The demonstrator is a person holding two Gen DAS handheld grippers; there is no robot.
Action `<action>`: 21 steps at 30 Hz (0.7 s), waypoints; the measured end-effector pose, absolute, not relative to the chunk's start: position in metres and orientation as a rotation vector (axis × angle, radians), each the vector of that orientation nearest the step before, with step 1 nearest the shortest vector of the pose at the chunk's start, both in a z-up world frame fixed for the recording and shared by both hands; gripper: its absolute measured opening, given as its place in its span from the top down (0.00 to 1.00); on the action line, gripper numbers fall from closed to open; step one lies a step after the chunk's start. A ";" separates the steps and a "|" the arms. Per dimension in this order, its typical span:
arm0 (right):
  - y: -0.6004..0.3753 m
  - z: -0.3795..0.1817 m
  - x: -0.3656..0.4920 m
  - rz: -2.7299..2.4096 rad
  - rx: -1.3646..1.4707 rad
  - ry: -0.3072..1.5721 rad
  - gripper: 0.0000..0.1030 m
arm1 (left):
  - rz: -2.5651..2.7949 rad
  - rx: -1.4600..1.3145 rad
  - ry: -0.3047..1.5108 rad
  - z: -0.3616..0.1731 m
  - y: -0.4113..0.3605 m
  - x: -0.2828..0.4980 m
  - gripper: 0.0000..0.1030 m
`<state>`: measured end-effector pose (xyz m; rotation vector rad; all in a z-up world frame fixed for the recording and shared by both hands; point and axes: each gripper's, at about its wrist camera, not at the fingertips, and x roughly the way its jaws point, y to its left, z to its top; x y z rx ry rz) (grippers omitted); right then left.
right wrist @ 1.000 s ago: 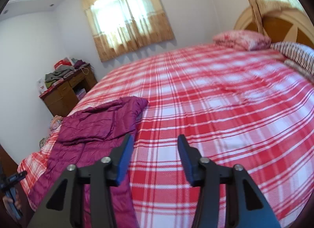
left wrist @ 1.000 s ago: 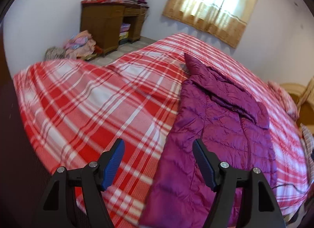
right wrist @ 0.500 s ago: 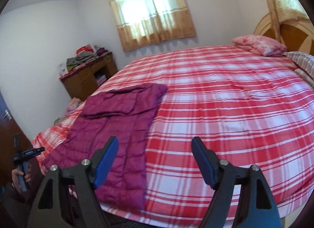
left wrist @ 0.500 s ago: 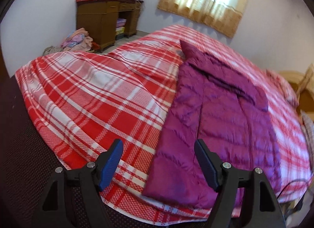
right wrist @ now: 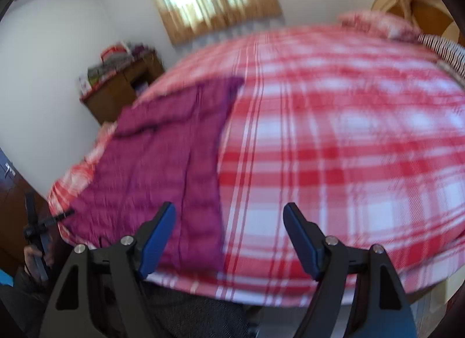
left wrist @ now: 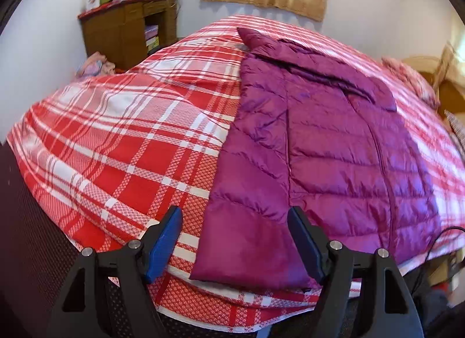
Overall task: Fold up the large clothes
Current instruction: 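Grasp the hem of the folded jacket with both grippers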
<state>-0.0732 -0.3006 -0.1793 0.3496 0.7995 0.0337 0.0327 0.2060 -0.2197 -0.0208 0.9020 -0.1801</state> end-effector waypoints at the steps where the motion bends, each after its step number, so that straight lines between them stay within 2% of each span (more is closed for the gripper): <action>1: -0.297 -0.187 -0.072 0.040 0.351 0.824 0.24 | -0.181 -0.005 0.896 -0.221 0.205 0.032 0.27; 10: -0.261 -0.253 -0.049 0.119 0.377 1.000 0.26 | -0.211 -0.030 0.879 -0.221 0.207 0.022 0.27; 13: -0.252 -0.261 -0.042 0.162 0.362 1.023 0.33 | -0.208 -0.037 0.881 -0.221 0.206 0.022 0.27; 15: -0.248 -0.266 -0.037 0.176 0.369 1.036 0.34 | -0.210 -0.042 0.882 -0.221 0.206 0.022 0.27; 16: -0.248 -0.266 -0.035 0.179 0.368 1.035 0.35 | -0.209 -0.033 0.880 -0.221 0.205 0.022 0.31; 17: -0.247 -0.266 -0.034 0.180 0.362 1.031 0.42 | -0.200 -0.007 0.871 -0.221 0.203 0.020 0.34; 18: -0.247 -0.266 -0.034 0.181 0.357 1.027 0.50 | -0.187 0.012 0.862 -0.222 0.201 0.018 0.43; 19: -0.246 -0.265 -0.034 0.183 0.347 1.026 0.76 | -0.184 0.022 0.852 -0.222 0.201 0.016 0.56; 20: -0.246 -0.266 -0.035 0.204 0.347 1.033 0.84 | -0.194 0.012 0.845 -0.222 0.202 0.014 0.63; 21: -0.244 -0.267 -0.033 0.222 0.360 1.036 0.86 | -0.194 -0.002 0.838 -0.221 0.204 0.014 0.69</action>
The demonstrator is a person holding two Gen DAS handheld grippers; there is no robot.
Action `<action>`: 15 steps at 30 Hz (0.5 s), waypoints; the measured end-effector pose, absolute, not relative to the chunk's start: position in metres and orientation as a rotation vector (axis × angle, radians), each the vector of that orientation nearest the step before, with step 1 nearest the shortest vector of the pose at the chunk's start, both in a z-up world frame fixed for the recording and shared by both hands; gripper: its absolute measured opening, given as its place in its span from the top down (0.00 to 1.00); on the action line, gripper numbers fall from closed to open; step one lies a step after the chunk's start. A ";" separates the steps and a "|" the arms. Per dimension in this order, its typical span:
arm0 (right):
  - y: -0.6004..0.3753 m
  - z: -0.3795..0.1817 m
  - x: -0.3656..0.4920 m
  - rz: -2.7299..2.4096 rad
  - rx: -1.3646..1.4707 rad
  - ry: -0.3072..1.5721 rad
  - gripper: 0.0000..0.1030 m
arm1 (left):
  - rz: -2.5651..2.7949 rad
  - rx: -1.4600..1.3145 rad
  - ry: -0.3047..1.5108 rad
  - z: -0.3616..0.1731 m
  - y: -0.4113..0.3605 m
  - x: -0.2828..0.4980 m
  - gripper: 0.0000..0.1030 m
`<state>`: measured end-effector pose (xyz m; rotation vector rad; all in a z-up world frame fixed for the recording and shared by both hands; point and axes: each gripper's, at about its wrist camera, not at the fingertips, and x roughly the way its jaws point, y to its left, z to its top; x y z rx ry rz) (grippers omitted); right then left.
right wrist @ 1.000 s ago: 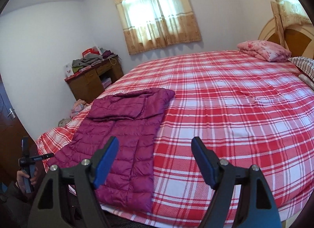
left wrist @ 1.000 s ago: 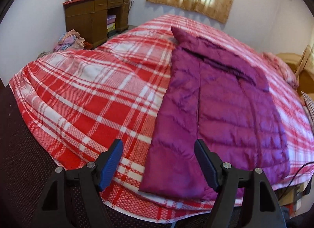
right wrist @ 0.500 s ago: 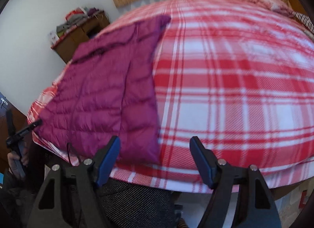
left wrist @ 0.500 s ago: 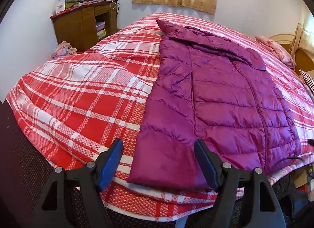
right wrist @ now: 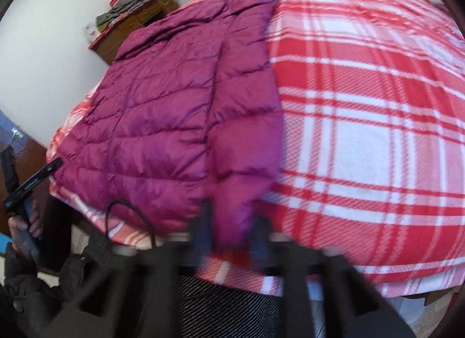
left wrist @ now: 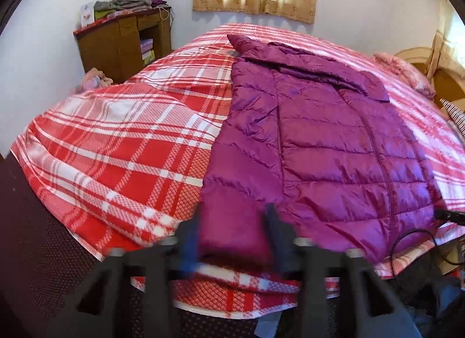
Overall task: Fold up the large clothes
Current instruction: 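Grasp the hem of the folded jacket with both grippers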
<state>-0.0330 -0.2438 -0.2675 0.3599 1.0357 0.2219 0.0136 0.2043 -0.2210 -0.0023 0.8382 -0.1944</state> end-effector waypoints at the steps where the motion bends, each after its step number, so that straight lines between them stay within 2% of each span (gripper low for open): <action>1: -0.242 -0.267 -0.033 0.227 0.364 1.030 0.87 | -0.204 -0.022 0.839 -0.221 0.206 0.014 0.78; 4: -0.239 -0.261 -0.037 0.238 0.334 1.008 0.90 | -0.255 -0.102 0.852 -0.219 0.210 0.016 0.93; 15: -0.257 -0.181 -0.045 0.354 0.491 0.719 0.91 | -0.325 -0.188 0.682 -0.162 0.200 0.007 0.96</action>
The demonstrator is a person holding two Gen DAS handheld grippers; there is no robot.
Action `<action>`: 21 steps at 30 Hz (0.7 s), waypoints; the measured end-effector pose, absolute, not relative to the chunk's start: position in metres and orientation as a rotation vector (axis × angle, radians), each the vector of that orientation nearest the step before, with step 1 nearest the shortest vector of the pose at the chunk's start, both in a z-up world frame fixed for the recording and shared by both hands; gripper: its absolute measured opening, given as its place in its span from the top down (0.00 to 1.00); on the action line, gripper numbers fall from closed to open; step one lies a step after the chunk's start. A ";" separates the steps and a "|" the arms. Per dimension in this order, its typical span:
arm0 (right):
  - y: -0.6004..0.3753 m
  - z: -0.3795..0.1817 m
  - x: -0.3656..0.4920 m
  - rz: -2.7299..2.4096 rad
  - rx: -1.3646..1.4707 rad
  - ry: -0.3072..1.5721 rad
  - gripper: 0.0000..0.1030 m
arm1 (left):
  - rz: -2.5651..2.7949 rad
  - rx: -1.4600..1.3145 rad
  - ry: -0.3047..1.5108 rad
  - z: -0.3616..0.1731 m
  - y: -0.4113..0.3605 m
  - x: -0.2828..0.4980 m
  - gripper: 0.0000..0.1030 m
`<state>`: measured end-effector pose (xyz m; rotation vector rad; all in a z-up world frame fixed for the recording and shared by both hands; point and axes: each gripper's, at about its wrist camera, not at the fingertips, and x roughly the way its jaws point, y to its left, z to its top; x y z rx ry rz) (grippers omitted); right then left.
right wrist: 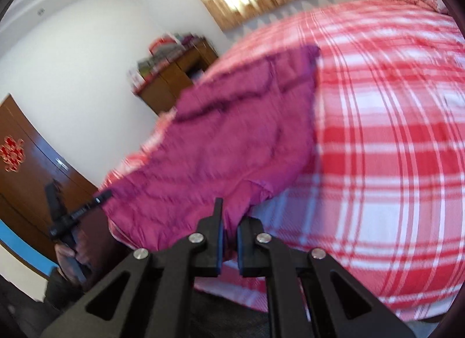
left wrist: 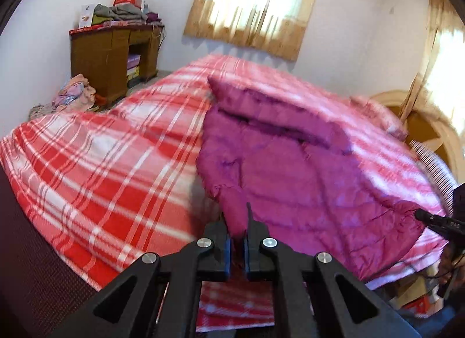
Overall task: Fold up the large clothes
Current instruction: 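Grasp the hem of the folded jacket with both grippers, then lift the hem with both grippers and fold it toward the collar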
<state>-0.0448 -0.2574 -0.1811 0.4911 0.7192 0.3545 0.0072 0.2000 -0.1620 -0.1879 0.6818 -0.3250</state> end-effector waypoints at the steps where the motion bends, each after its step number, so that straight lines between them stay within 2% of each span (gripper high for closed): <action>1: -0.258 -0.171 -0.045 0.362 0.495 0.689 0.91 | -0.342 -0.203 0.659 -0.154 0.200 0.005 0.96; 6: -0.255 -0.139 -0.055 0.383 0.476 0.605 0.91 | -0.398 -0.230 0.585 -0.128 0.199 -0.010 0.96; 14: -0.280 -0.121 -0.088 0.361 0.540 0.537 0.91 | -0.500 -0.288 0.500 -0.091 0.207 -0.036 0.96; 21: -0.295 -0.085 -0.085 0.357 0.557 0.422 0.91 | -0.491 -0.346 0.456 -0.054 0.212 -0.012 0.96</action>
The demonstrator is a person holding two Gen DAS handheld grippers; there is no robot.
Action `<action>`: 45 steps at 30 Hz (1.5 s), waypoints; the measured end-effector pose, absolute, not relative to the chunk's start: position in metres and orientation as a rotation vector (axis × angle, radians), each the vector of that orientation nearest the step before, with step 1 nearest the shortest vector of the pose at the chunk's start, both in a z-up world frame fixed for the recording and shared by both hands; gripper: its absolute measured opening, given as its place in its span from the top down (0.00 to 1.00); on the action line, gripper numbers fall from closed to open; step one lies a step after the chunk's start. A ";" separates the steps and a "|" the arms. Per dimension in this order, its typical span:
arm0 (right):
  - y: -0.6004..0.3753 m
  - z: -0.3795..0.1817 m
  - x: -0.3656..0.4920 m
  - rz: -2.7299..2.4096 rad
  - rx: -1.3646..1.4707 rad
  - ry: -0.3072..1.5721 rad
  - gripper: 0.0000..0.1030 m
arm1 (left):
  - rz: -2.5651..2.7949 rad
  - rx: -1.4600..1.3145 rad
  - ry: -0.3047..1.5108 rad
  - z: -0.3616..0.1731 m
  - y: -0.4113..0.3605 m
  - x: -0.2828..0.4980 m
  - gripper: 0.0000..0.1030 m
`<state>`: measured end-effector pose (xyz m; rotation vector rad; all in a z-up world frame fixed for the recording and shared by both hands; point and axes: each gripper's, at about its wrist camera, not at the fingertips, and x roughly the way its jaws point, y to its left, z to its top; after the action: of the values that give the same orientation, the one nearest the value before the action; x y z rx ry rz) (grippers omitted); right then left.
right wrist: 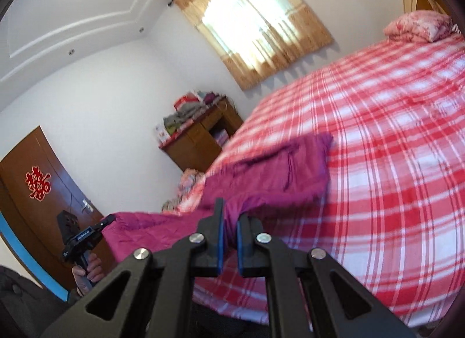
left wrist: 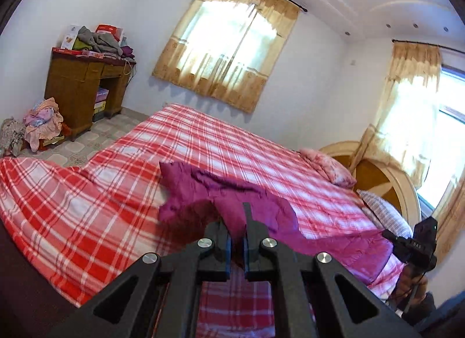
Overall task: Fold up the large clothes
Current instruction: 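Lift the hem with both grippers and fold it toward the collar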
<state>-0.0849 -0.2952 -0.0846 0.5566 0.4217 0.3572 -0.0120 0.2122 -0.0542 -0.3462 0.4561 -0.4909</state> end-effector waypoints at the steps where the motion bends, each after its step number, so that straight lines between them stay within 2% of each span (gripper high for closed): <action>1: -0.296 -0.081 -0.081 0.357 0.553 0.416 0.91 | -0.471 -0.334 0.461 -0.050 0.209 -0.001 0.96; 8: -0.305 -0.050 0.009 0.335 0.498 0.391 0.91 | -0.330 -0.271 0.504 -0.038 0.185 0.100 0.96; 14: -0.310 -0.047 0.109 0.204 0.450 0.423 0.91 | -0.185 -0.272 0.590 -0.054 0.164 0.210 0.96; 20: -0.317 -0.084 0.206 0.045 0.435 0.491 0.91 | -0.021 -0.172 0.689 -0.101 0.133 0.304 0.96; 24: -0.318 -0.129 0.253 -0.052 0.423 0.568 0.91 | 0.058 -0.121 0.792 -0.152 0.118 0.354 0.95; 28: -0.315 -0.170 0.284 -0.144 0.364 0.642 0.90 | 0.099 -0.110 0.846 -0.188 0.108 0.379 0.94; 31: -0.315 -0.192 0.295 -0.191 0.352 0.676 0.83 | 0.113 -0.075 0.861 -0.206 0.100 0.386 0.90; 35: -0.319 -0.217 0.299 -0.181 0.395 0.694 0.82 | 0.101 -0.095 0.861 -0.224 0.100 0.391 0.88; 45: -0.316 -0.226 0.306 -0.193 0.394 0.754 0.81 | 0.019 -0.225 0.870 -0.227 0.117 0.393 0.86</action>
<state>0.3063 -0.3158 -0.2262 0.3943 0.7545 -0.1931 0.3932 0.1167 -0.2275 -0.2253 0.8699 0.0192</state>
